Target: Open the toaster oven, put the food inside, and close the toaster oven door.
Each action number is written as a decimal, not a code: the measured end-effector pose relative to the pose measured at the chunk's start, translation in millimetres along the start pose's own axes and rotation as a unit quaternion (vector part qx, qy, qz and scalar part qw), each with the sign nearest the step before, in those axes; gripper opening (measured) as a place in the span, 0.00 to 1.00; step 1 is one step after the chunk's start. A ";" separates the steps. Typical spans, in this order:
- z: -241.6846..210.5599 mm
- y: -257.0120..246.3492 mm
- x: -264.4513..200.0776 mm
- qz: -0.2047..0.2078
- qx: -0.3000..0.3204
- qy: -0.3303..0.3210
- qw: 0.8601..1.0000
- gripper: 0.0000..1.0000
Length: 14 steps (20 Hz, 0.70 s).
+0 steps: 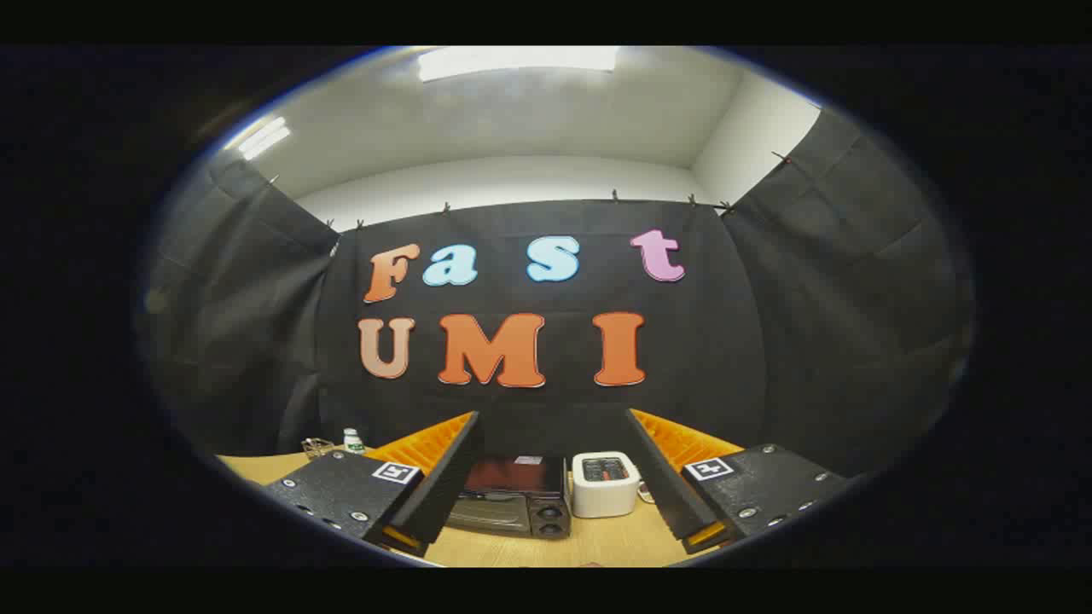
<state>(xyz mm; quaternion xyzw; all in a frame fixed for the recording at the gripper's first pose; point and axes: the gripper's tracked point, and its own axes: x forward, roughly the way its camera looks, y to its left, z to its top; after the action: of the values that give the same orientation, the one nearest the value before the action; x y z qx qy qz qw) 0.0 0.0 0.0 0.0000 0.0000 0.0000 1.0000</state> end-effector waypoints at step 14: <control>0.5 28.1 0.5 0.008 0.007 0.015 1.000 0.97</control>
<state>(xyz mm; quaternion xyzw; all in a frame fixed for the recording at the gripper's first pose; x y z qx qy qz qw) 0.5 28.1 0.5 0.0071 0.0146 0.0085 0.9998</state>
